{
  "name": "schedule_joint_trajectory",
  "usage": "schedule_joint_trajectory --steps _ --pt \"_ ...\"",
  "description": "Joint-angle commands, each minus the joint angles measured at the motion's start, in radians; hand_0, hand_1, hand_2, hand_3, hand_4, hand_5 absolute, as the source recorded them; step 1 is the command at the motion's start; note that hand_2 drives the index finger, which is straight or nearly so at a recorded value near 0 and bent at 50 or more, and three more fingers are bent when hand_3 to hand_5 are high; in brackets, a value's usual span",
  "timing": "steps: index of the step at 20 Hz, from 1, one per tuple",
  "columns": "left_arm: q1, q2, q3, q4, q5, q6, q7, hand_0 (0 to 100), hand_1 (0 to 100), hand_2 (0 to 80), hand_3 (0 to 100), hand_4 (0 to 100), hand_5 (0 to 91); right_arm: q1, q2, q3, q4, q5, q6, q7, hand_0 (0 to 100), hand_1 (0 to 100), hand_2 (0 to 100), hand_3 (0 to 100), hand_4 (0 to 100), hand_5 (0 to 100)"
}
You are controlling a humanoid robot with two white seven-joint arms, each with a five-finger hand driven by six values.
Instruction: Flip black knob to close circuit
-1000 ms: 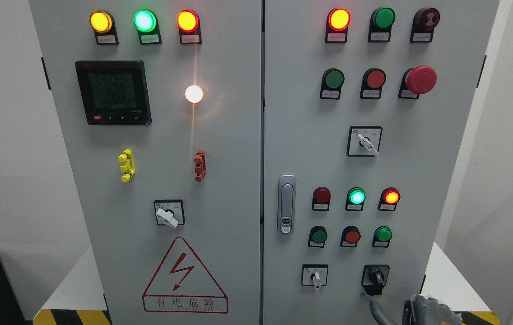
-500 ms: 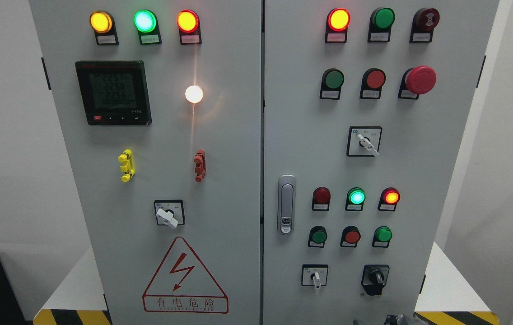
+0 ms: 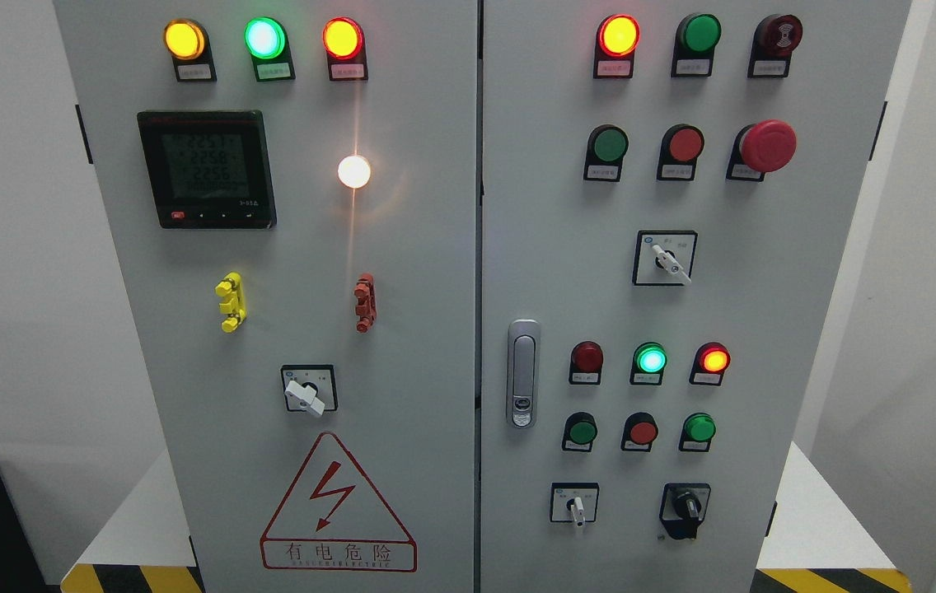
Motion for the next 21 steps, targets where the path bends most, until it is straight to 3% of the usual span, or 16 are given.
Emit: schedule_joint_trajectory --steps 1,5,21 --pt "0.0 0.0 0.0 0.0 0.0 0.0 0.001 12 56 0.0 0 0 0.0 0.073 -0.008 -0.001 0.001 -0.336 -0.113 -0.001 0 1 0 0 0 0" --pt "0.0 0.0 0.0 0.0 0.0 0.0 0.001 12 56 0.0 0 0 0.0 0.091 -0.008 0.0 0.024 -0.39 -0.171 0.005 0 0 0 0 0 0" --pt "0.0 0.0 0.0 0.0 0.0 0.0 0.001 12 56 0.0 0 0 0.0 0.103 -0.008 0.002 0.022 -0.434 -0.166 0.019 0 0 0 0 0 0"
